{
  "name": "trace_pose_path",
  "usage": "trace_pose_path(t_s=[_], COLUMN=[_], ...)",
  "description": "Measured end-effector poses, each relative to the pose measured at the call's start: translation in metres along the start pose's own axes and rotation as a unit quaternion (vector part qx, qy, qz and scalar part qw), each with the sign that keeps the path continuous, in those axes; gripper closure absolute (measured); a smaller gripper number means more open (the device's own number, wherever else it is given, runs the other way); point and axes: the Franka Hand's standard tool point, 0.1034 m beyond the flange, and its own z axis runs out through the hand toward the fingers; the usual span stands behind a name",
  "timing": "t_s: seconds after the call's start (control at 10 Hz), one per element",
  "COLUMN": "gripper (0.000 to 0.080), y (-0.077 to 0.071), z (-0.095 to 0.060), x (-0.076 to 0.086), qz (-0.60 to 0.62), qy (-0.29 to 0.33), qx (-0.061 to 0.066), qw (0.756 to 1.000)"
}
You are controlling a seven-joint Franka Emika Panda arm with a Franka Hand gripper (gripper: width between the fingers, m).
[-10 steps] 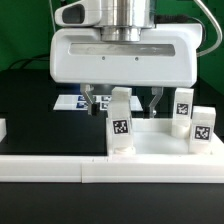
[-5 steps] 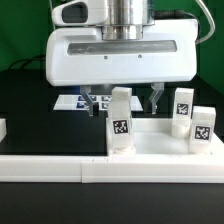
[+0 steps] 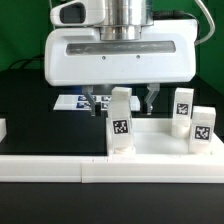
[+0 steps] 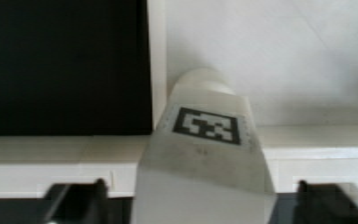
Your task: Assemble square table
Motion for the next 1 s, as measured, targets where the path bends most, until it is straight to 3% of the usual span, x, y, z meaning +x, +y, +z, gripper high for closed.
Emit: trace_pose_path(t_s=[0.1,0.2,0.4,0.5,0.7,1.0], gripper=[0.0374,0.0508,0.0508,0.0508,0.0508,0.0508], y=[-0.0004,-0.0006,-0.0017,-0.0034,-0.0014,-0.0029], z=[-0.0001,0.0001,0.0005,0.0014,0.002,0.0024], x=[0.0001,0.0,0.0008,0.001,-0.0015,-0.0065], qz=[0.042,0.088,0.186,0.266,0.439,0.667], qy=[0.0,0.0,0.003,0.013,0.018,0.006], qx=[0.001,0.001,0.002,0.0,-0.001,0.027], qw=[0.999,0.996,0.983,0.964,0.898,0.744])
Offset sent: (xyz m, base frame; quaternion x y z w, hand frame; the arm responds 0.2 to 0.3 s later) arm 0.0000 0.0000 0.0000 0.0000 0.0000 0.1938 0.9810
